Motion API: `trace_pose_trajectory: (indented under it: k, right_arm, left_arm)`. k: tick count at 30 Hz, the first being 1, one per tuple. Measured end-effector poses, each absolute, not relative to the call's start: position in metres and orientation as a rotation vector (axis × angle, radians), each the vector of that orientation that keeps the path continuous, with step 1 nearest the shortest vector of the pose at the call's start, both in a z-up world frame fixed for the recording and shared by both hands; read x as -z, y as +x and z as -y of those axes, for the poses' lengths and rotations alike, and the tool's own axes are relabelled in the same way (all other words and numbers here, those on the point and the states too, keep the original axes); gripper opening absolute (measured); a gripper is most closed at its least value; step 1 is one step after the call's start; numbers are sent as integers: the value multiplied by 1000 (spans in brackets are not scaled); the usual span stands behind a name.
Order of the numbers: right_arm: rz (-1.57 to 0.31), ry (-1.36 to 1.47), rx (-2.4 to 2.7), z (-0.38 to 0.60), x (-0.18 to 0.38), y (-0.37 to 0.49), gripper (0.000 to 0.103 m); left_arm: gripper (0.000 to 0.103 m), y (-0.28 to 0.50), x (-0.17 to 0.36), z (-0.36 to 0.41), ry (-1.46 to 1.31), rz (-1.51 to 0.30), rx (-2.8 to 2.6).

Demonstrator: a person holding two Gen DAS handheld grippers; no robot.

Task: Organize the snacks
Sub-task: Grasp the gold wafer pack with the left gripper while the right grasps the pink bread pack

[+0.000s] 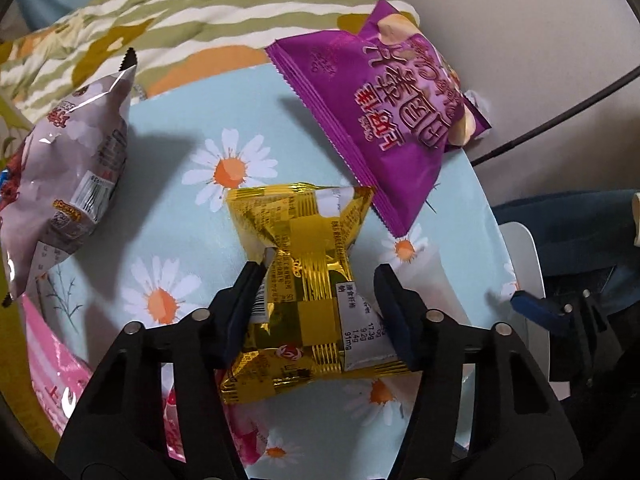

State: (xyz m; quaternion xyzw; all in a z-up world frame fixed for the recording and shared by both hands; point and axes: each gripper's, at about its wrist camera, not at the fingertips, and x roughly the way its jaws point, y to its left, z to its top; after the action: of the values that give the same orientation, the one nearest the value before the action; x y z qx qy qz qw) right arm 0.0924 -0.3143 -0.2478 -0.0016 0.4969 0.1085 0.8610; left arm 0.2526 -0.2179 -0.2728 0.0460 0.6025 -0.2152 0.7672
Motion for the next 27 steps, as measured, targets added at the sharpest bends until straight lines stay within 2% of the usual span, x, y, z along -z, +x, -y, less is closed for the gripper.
trace_pose_trajectory:
  k: [19,21,25,27]
  right_arm:
    - [-1088,-72,-239,288,275,112,82]
    - [-1103,-68,-234,286,277,117,75]
    - [-1105,-73,-216,286,278,121,71]
    - [-1105,-89,-205,289,279,127,62]
  left_arm:
    - [49,250,252,176,65,-1251,410]
    - [49,250,248,174,65,-1241,413]
    - [49,247,242,169,54,-1230,415]
    - [49,246,240,167,48,-1225,411]
